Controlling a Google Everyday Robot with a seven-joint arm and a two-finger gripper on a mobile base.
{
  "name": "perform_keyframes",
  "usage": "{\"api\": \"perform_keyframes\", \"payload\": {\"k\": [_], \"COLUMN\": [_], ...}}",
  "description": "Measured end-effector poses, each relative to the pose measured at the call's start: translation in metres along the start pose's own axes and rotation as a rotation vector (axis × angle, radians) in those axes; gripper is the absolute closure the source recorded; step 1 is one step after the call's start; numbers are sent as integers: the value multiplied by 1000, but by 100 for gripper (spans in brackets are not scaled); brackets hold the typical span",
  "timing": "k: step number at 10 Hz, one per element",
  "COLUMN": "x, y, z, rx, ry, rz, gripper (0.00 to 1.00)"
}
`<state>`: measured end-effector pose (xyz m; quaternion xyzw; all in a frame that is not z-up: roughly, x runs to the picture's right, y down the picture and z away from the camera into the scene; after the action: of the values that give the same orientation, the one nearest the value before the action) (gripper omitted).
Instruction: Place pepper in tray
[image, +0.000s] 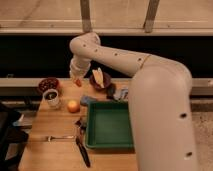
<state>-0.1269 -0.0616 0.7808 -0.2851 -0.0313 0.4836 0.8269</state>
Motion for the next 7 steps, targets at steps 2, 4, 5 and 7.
{"api": "perform_keyframes", "payload": {"k": [2, 4, 5, 7], "x": [31, 57, 69, 99], "y": [-8, -4, -1, 3], "z": [-27, -38, -37, -33], "rx": [17, 22, 17, 11], "ry": [-33, -23, 1, 60], "rz": [26, 50, 62, 101], "gripper": [100, 100, 100, 100]}}
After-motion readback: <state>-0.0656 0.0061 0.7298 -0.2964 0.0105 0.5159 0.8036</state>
